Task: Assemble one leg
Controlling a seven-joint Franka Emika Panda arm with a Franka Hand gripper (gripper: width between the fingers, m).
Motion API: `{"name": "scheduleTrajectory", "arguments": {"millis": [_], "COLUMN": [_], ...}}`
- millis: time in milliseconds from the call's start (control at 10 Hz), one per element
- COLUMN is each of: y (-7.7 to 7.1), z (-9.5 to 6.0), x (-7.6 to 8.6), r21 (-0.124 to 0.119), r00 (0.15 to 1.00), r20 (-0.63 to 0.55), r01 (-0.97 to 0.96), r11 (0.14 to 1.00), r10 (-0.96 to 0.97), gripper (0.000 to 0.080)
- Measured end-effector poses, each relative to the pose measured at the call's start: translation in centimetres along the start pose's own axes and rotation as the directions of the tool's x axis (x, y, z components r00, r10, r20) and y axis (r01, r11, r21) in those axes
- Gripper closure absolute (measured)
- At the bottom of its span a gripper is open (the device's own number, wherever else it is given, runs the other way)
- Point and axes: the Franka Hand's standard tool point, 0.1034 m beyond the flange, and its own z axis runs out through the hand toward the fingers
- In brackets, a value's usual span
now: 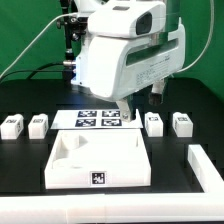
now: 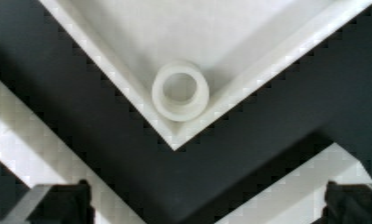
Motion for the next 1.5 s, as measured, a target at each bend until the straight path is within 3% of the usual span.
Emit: {"name": "scheduleTrajectory", "arguments": {"millis": [400, 500, 600, 800, 1000, 1500], "y": [0.0, -1.2, -2.9, -4.5, -4.3, -4.4], "z": [0.0, 0.4, 0.9, 1.4, 1.8, 2.0], "x": [0.0, -0.8, -2.6, -5.0, -5.9, -6.0], "r21": [0.001, -0.007, -0.003, 0.015, 0.014, 0.017], "r00": [0.999, 0.996, 0.968, 0.879, 0.793, 0.798], "r20": [0.001, -0.005, 0.002, 0.011, 0.006, 0.007], "r01": [0.038, 0.091, 0.253, 0.477, 0.609, 0.603], "r11": [0.999, 0.996, 0.968, 0.879, 0.793, 0.798], "r10": [-0.038, -0.091, -0.253, -0.478, -0.609, -0.603], "gripper": [0.015, 0.015, 0.015, 0.015, 0.015, 0.015]}}
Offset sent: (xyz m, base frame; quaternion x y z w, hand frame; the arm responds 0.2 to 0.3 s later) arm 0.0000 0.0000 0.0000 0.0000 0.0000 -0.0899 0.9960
